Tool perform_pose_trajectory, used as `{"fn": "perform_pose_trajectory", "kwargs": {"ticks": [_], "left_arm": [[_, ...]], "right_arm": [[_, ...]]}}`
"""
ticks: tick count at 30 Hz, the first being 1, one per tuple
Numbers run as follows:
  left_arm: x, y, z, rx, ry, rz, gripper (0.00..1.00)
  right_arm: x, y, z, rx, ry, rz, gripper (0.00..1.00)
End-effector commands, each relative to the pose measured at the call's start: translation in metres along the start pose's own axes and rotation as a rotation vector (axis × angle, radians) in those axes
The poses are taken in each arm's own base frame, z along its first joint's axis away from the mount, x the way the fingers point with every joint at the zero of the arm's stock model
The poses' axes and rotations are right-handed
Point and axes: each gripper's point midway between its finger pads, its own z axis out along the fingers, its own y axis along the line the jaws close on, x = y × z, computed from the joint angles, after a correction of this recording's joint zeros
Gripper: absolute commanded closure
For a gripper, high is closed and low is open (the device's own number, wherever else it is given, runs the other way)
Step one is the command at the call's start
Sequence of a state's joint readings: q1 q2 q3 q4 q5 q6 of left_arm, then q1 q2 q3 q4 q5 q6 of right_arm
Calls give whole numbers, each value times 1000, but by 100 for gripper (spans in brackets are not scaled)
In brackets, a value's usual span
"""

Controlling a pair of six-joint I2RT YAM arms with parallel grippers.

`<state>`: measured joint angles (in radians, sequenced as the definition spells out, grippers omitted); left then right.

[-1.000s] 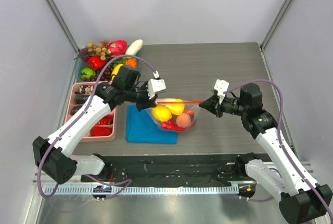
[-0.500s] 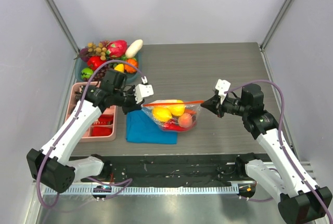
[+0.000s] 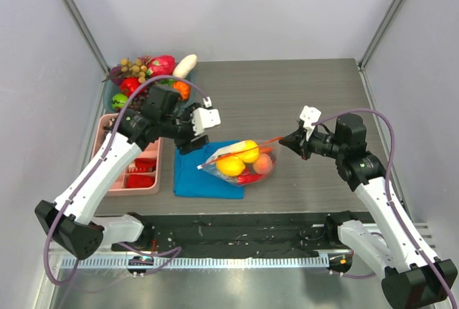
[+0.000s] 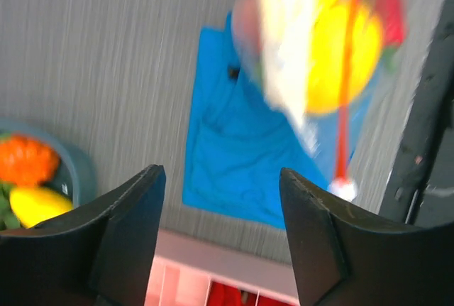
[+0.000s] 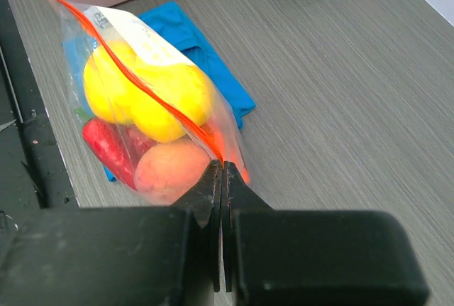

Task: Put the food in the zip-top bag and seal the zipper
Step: Pick up the zipper food storage bag at the center of the board, then place the zipper food storage bag at the center of the board.

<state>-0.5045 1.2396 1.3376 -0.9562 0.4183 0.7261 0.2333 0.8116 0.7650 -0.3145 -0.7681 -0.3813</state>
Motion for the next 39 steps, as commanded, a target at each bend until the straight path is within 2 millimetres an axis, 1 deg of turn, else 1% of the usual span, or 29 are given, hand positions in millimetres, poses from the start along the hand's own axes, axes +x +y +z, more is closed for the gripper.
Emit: {"fn": "perform_pose_trajectory", "kwargs": {"ticks": [1, 2, 4, 5, 6, 10, 12, 13, 14, 16, 17, 18, 19, 20, 21, 23, 24, 25, 26, 27, 28, 29, 30, 31, 32, 35, 36, 38, 39], "left_arm": [[-53, -27, 12, 41, -98, -17, 28], [-62, -26, 15, 17, -118, -39, 24], [-76, -40, 24, 32, -142, -37, 21], [-77, -44, 30, 42, -140, -67, 21], [-82, -39, 37, 10, -152, -68, 21], [-82, -39, 62, 0, -133, -38, 21], [-79, -41, 75, 33, -99, -26, 26], [-80, -42, 79, 46, -91, -24, 32], [-80, -42, 81, 56, -85, -22, 46], [-83, -45, 87, 95, -73, -26, 61], [-83, -47, 88, 110, -69, -30, 64], [-88, -46, 87, 118, -80, -24, 67], [-86, -51, 89, 151, -64, -32, 75], [-89, -51, 89, 157, -64, -33, 96], [-91, -48, 90, 154, -62, -44, 100], [-102, -38, 89, 148, -86, -72, 100], [-105, -31, 88, 135, -98, -87, 100], [-112, -15, 86, 106, -120, -118, 100], [-117, -4, 86, 83, -134, -128, 100], [-121, 6, 86, 66, -140, -137, 100], [-122, 19, 86, 45, -143, -150, 100], [-134, 33, 89, 26, -157, -152, 100], [-137, 42, 92, 10, -158, -160, 100], [-142, 50, 95, 0, -167, -163, 100], [-151, 66, 104, -20, -177, -159, 100], [-158, 98, 118, -93, -187, -140, 100], [-161, 115, 129, -135, -184, -126, 100], [-166, 130, 141, -165, -198, -102, 100], [-166, 135, 154, -166, -194, -85, 100]], "right_arm": [[-32, -7, -5, 28, -71, -39, 99], [-34, -6, -6, 31, -75, -40, 99], [-34, -5, -7, 31, -75, -40, 99], [-34, -5, -8, 33, -76, -41, 99], [-34, -3, -8, 29, -79, -42, 99], [-35, -2, -8, 23, -81, -35, 99], [-36, -2, -9, 25, -85, -28, 99], [-38, -2, -9, 25, -89, -30, 99], [-37, -2, -9, 28, -89, -26, 99], [-37, 0, -11, 33, -92, -18, 99], [-37, 0, -12, 38, -93, -16, 99], [-37, 1, -13, 39, -95, -14, 99], [-36, 2, -13, 43, -95, -6, 99], [-35, 2, -14, 45, -96, -2, 99], [-35, 2, -14, 46, -97, 2, 99], [-34, 1, -14, 58, -92, 32, 99], [-34, -1, -14, 69, -92, 44, 96], [-36, -3, -14, 83, -92, 61, 75], [-35, -7, -14, 109, -87, 112, 63], [-37, -9, -14, 117, -87, 132, 54], [-44, -11, -16, 128, -98, 146, 41], [-46, -12, -16, 140, -102, 183, 33], [-49, -13, -17, 154, -110, 201, 25], [-54, -15, -19, 167, -120, 212, 7], [-56, -16, -20, 180, -131, 246, 1], [-68, -26, -28, 260, -170, 277, 0], [-74, -28, -33, 289, -189, 283, 0], [-82, -30, -41, 323, -215, 283, 0], [-85, -31, -46, 349, -231, 285, 0]]}}
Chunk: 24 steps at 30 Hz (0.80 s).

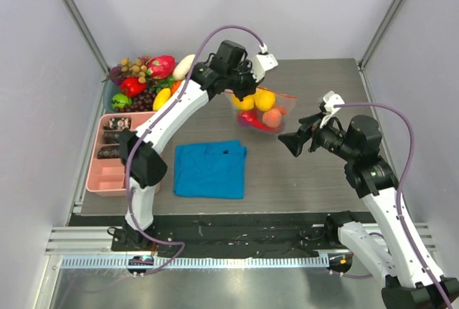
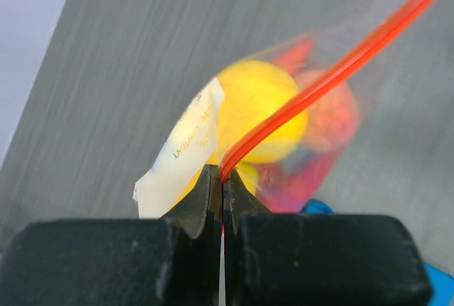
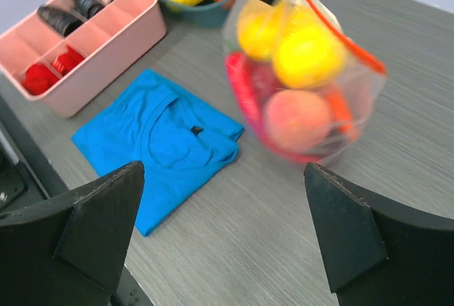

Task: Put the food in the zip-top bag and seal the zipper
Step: Place the zipper food storage bag at the center of the board.

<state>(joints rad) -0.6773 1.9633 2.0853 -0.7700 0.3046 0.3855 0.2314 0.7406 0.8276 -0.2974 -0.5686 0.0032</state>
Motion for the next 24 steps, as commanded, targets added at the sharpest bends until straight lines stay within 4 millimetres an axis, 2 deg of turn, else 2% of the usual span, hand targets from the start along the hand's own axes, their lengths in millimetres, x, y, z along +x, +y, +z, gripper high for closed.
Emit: {"fn": "perform_pose_trajectory", "kwargs": {"ticks": [1, 2, 5, 6, 8, 9, 10, 13, 16, 20, 22, 23, 24], "left_arm": [[-25, 31, 29, -76, -77, 73, 100], [-23, 29, 36, -62, -78, 69, 100], [-4, 2, 63, 10, -46, 57, 100], [13, -25, 75, 58, -3, 68, 100], [19, -52, 87, 85, -7, 99, 100], [24, -78, 93, 122, 6, 103, 100], [39, -97, 98, 159, 37, 89, 100], [53, -141, 106, 258, 65, -42, 100], [55, -164, 109, 298, 71, -151, 100], [52, -180, 99, 359, 81, -269, 95], [54, -190, 89, 393, 98, -326, 88], [53, -193, 76, 399, 97, -352, 82], [51, -196, 68, 411, 98, -362, 67]], "right_arm": [[-55, -5, -22, 122, -174, 8, 0], [-56, -6, -24, 134, -180, 9, 0], [-55, -15, -30, 207, -185, 40, 0], [-55, -17, -32, 221, -192, 61, 0], [-56, -19, -35, 249, -202, 92, 0], [-56, -21, -36, 261, -207, 105, 0], [-56, -27, -37, 300, -215, 146, 0], [-56, -40, -41, 382, -224, 192, 0], [-53, -56, -47, 479, -225, 202, 0], [-47, -58, -47, 492, -198, 197, 0], [-44, -59, -46, 495, -181, 198, 0], [-39, -61, -45, 508, -162, 206, 0], [-37, -65, -45, 525, -154, 207, 0]]}}
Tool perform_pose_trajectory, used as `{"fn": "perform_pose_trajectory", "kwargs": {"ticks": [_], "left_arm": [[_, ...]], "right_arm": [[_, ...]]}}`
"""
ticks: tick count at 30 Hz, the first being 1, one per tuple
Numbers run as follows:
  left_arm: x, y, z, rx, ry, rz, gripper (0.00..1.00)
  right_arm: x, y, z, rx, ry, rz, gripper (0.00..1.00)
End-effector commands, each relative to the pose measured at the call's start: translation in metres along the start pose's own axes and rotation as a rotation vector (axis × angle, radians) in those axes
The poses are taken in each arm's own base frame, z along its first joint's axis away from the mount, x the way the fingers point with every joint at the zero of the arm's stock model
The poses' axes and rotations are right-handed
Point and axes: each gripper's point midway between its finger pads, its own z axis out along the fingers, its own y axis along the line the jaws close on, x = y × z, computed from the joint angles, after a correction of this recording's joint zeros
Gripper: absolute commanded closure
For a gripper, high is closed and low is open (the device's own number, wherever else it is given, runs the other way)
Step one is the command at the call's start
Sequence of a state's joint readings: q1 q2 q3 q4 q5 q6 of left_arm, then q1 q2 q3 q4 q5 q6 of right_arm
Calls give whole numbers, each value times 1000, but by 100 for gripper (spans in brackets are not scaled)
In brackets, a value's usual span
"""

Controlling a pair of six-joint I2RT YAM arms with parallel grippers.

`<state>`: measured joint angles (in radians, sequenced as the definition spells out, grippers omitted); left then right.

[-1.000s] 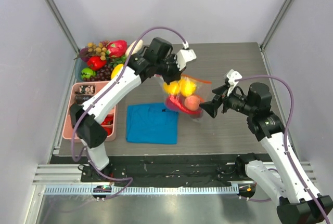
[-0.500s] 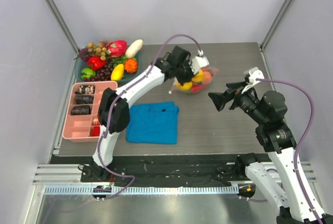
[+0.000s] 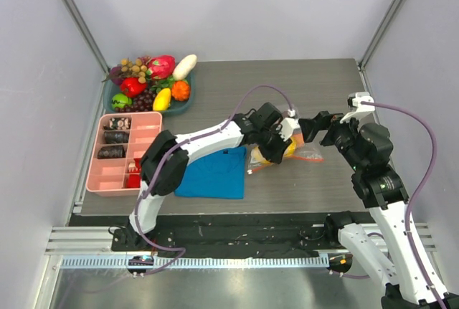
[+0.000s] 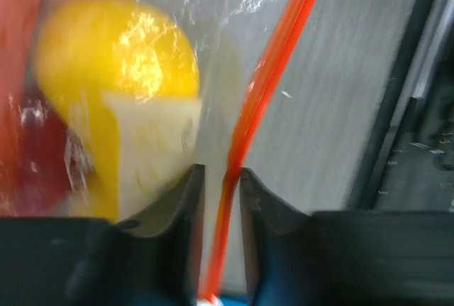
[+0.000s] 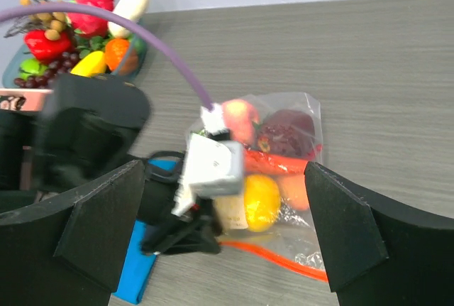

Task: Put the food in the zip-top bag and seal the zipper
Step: Place the zipper food storage bag at the center of the board, then reset both arms

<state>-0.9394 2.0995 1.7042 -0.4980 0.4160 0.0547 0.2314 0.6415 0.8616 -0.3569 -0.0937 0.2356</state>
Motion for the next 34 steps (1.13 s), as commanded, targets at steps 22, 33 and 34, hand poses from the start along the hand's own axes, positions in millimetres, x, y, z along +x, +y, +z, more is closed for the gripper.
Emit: {"fn": "perform_pose_trajectory", "kwargs": {"ticks": [22, 33, 34], "left_arm": [[25, 96, -373, -297, -475, -656, 0], [120, 113, -356, -492, -334, -717, 0], [120, 114, -358, -502, -333, -709, 0]], "right_arm": [[25, 22, 20, -139, 174, 12, 0], [58, 4, 22, -87, 232, -35, 0], [58, 2, 23, -83, 233, -41, 0]]}}
